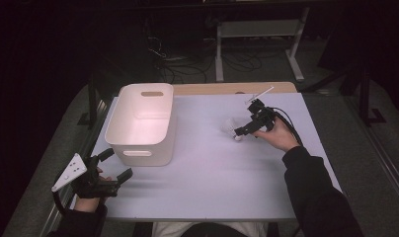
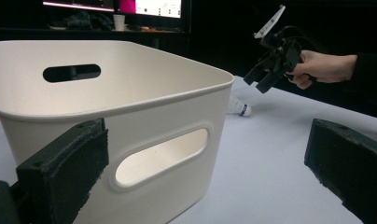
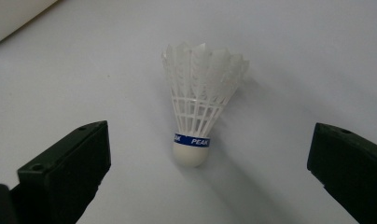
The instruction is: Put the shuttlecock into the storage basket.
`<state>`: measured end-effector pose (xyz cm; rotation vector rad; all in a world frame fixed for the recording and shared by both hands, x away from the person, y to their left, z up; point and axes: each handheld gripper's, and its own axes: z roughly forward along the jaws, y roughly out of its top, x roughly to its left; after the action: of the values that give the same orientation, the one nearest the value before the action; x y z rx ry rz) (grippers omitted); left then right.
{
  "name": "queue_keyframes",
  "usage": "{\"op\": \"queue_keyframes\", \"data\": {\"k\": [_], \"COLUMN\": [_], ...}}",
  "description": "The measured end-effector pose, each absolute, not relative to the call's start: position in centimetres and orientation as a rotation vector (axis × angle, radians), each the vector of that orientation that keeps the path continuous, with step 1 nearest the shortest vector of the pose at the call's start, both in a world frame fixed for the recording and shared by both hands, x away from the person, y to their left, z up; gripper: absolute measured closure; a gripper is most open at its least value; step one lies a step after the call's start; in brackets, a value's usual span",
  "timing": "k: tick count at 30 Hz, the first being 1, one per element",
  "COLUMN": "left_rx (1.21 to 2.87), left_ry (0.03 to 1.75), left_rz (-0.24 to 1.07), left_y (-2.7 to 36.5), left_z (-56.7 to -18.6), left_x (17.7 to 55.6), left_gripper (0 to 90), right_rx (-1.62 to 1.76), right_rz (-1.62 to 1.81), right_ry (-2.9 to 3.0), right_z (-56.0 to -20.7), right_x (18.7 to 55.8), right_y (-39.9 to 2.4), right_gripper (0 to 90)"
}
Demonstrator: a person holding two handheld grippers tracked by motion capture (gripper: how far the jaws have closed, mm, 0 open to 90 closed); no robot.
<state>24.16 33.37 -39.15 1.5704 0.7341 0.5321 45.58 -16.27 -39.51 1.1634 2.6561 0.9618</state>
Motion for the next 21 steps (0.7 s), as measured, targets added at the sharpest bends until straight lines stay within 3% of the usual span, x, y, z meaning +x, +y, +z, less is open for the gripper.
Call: {"op": "queue_keyframes", "data": {"k": [18, 21], "left_rx": [1.568, 1.569], "left_ry": [0.734, 0.733], "left_rz": [0.527, 0.527], "left_y": [33.4, 33.4], "left_z": [-39.2, -39.2], "left_x": [24.2, 24.2], "left_gripper": [0.0, 0.0], "right_rx": [1.194, 1.193], "right_rz": [0.926, 0.928], "right_ry": [2.737, 2.751], "right_z": [-42.3, -42.6], "right_x": [46.5, 46.5], "right_y": [-14.9, -14.8], "right_gripper": [0.0, 4.8]}}
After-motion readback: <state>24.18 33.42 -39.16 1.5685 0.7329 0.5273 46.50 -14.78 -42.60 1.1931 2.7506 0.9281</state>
